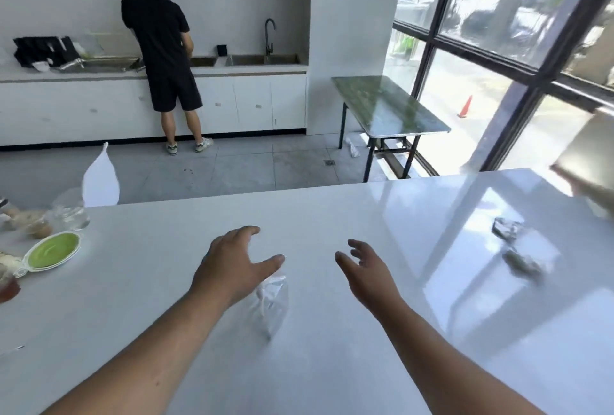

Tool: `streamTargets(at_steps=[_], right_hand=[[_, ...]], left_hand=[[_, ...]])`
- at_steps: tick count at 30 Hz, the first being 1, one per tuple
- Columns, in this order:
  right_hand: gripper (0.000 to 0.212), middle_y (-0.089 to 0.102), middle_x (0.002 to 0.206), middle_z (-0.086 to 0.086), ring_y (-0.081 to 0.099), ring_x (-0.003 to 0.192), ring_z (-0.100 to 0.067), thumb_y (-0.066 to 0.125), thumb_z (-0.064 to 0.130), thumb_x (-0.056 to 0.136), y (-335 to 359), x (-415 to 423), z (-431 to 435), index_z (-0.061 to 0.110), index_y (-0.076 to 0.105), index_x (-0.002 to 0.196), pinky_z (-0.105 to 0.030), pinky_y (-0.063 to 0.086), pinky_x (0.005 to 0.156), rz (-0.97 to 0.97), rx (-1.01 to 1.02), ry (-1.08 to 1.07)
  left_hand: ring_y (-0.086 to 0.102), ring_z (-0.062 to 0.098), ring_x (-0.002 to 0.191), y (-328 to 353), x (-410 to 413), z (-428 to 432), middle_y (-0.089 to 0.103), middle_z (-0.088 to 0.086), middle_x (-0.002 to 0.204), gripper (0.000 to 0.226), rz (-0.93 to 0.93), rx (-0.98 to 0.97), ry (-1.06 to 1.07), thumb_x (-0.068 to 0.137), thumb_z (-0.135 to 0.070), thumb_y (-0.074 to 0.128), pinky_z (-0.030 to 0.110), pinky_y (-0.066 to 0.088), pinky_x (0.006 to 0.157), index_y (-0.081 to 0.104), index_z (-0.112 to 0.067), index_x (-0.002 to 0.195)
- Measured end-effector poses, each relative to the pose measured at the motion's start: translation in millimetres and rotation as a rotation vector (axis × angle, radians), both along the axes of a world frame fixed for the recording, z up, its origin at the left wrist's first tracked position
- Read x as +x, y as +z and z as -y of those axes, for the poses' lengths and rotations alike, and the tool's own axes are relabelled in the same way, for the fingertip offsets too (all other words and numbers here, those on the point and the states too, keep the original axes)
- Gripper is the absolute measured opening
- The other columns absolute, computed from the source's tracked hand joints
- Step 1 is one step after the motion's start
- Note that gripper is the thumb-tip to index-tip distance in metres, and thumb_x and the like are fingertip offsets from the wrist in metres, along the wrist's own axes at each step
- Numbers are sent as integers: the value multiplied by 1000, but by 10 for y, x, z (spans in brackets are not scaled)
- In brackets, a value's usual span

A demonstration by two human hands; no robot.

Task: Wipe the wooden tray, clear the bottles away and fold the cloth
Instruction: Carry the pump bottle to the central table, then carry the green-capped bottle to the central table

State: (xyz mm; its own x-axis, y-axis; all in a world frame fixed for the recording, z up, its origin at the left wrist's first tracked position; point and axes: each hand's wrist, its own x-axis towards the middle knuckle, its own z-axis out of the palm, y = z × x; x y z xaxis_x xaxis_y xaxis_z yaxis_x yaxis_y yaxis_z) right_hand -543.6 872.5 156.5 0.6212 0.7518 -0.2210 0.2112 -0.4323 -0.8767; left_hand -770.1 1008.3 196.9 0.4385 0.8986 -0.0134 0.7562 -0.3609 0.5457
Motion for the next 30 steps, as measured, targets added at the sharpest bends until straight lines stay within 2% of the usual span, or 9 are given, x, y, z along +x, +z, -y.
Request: streamTargets(at_steps=[2, 4, 7, 11, 17, 23, 30], right_hand=[[70, 57, 148, 8, 57, 128, -17, 62, 67, 82, 242, 79, 412, 37, 52, 145, -41, 50, 106, 181, 20, -80], [75, 55, 148, 11, 48, 138, -16, 60, 71, 81, 389, 137, 865, 36, 50, 146, -37, 45, 109, 331, 3, -138], [78, 51, 152, 12, 39, 144, -13, 60, 71, 81, 492, 217, 1593, 36, 47, 149, -34, 41, 109, 428, -52, -231], [78, 46, 157, 12, 34, 148, -14, 61, 69, 84, 611, 400, 2584, 36, 42, 153, -34, 36, 112, 441, -77, -393], [79, 44, 158, 14, 33, 148, -12, 61, 69, 84, 688, 835, 4086, 36, 41, 154, -34, 33, 116, 420, 14, -674], [80, 45, 156, 15, 34, 145, -9, 60, 70, 81, 448, 1415, 5709, 38, 43, 152, -26, 31, 104, 360, 44, -884], [72, 58, 144, 3, 48, 136, -23, 65, 62, 85, 411, 2221, 7489, 29, 51, 147, -36, 42, 105, 403, -15, -1091]], left_hand=[[41, 18, 139, 161, 251, 152, 53, -12, 149, 88, 27, 52, -125, 69, -82, 60, 40, 46, 102, 51, -36, 142], [42, 19, 139, 220, 526, 417, 53, -11, 150, 83, 66, 88, -239, 74, -78, 64, 42, 46, 103, 50, -34, 143], [42, 21, 140, 184, 900, 991, 51, -8, 152, 81, 104, 66, -395, 78, -74, 68, 42, 46, 105, 48, -34, 145], [39, 20, 141, 153, 1344, 1782, 46, -9, 155, 82, 104, 10, -575, 79, -72, 68, 40, 45, 108, 43, -35, 148], [35, 18, 145, 435, 2249, 2860, 43, -10, 157, 84, 87, 69, -788, 80, -72, 69, 40, 43, 108, 41, -37, 151], [38, 17, 142, 491, 3316, 4361, 48, -10, 153, 83, 83, 73, -983, 78, -69, 71, 39, 42, 108, 43, -37, 150], [37, 17, 146, 438, 4511, 6076, 41, -10, 160, 86, 61, 91, -1170, 79, -70, 68, 40, 40, 111, 40, -35, 153]])
